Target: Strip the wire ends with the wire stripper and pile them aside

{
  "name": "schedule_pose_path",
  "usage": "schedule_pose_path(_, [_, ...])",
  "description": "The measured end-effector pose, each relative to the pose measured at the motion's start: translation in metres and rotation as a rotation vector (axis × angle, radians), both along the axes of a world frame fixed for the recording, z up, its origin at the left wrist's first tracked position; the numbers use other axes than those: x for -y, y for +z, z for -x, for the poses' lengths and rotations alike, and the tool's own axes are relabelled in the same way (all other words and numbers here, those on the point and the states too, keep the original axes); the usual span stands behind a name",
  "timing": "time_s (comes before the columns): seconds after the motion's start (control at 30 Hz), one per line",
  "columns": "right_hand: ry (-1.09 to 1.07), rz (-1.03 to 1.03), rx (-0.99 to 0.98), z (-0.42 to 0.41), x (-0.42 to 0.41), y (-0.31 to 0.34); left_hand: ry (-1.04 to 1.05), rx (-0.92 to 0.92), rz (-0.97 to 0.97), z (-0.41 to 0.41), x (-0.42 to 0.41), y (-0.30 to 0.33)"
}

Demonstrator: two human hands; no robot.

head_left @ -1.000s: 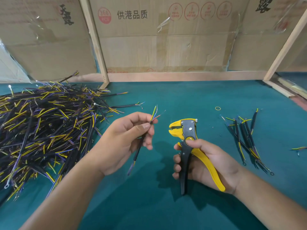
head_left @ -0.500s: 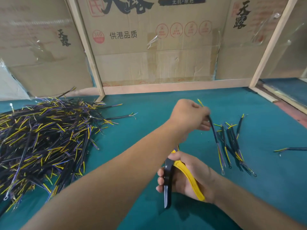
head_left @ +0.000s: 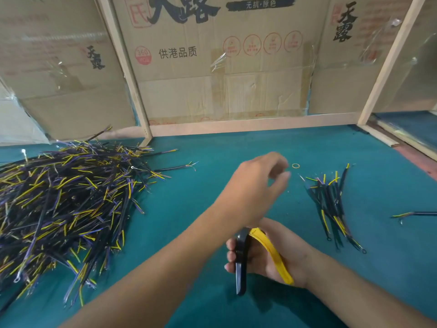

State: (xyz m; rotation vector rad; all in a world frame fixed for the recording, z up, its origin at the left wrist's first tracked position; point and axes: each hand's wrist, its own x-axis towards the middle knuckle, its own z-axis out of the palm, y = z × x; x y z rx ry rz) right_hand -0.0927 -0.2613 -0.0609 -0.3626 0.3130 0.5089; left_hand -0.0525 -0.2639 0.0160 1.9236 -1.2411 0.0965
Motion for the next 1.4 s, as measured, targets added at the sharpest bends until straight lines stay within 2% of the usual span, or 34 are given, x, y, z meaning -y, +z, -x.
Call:
schedule_pose_path(0.03, [0.044, 0.234, -0.048, 0.03, 0.056, 0.018, 0.039, 0.046, 0.018, -0.008, -0.023, -0.006])
schedule_pose_path(0.07, [-0.033, 0.391, 0.185, 0.051, 0.061, 0.009, 0.11, 0.075, 0.009, -0.018, -0.046, -0.012])
schedule_pose_path(0.1, [-0.069, 0.425, 0.124, 0.051, 0.061, 0.009, 0.202, 0.093, -0.021, -0.03, -0.069, -0.018])
schedule_pose_path(0.13, [-0.046, 0.436, 0.078, 0.051, 0.068, 0.018, 0.307, 0.116, -0.066, -0.043, -0.09, -0.024])
schedule_pose_path(0.2, [-0.009, 0.456, 0.158, 0.049, 0.058, 0.01, 0.546, 0.234, -0.197, -0.067, -0.127, -0.032])
schedule_pose_path(0.27, [-0.021, 0.418, 0.148, 0.048, 0.059, 0.011, 0.731, 0.337, -0.322, -0.087, -0.156, -0.033])
schedule_pose_path(0.4, [-0.004, 0.414, 0.157, 0.047, 0.065, 0.012, 1.04, 0.288, -0.59, -0.112, -0.199, -0.031])
schedule_pose_path(0.5, [0.008, 0.406, 0.155, 0.046, 0.066, 0.011, 1.074, 0.242, -0.874, -0.115, -0.206, -0.04])
schedule_pose_path(0.57, [0.019, 0.406, 0.144, 0.046, 0.066, 0.012, 1.05, 0.24, -0.904, -0.115, -0.204, -0.046])
schedule_pose_path(0.8, [0.022, 0.395, 0.14, 0.046, 0.066, 0.014, 1.059, 0.204, -0.733, -0.115, -0.198, -0.046])
schedule_pose_path(1.03, [0.022, 0.395, 0.141, 0.046, 0.065, 0.015, 1.022, 0.191, -0.752, -0.111, -0.188, -0.047])
schedule_pose_path(1.1, [0.024, 0.399, 0.136, 0.046, 0.065, 0.015, 1.024, 0.206, -0.637, -0.11, -0.185, -0.046])
schedule_pose_path(1.2, [0.028, 0.402, 0.135, 0.045, 0.065, 0.014, 0.964, 0.201, -0.292, -0.104, -0.179, -0.038])
schedule_pose_path(1.27, [0.026, 0.401, 0.135, 0.044, 0.066, 0.012, 0.795, 0.031, -0.02, -0.097, -0.171, -0.031])
schedule_pose_path(1.33, [0.037, 0.399, 0.138, 0.044, 0.067, 0.011, 0.532, -0.282, 0.209, -0.082, -0.16, -0.024])
schedule_pose_path(1.4, [0.047, 0.397, 0.146, 0.043, 0.067, 0.009, 0.316, -0.544, 0.348, -0.065, -0.148, -0.022])
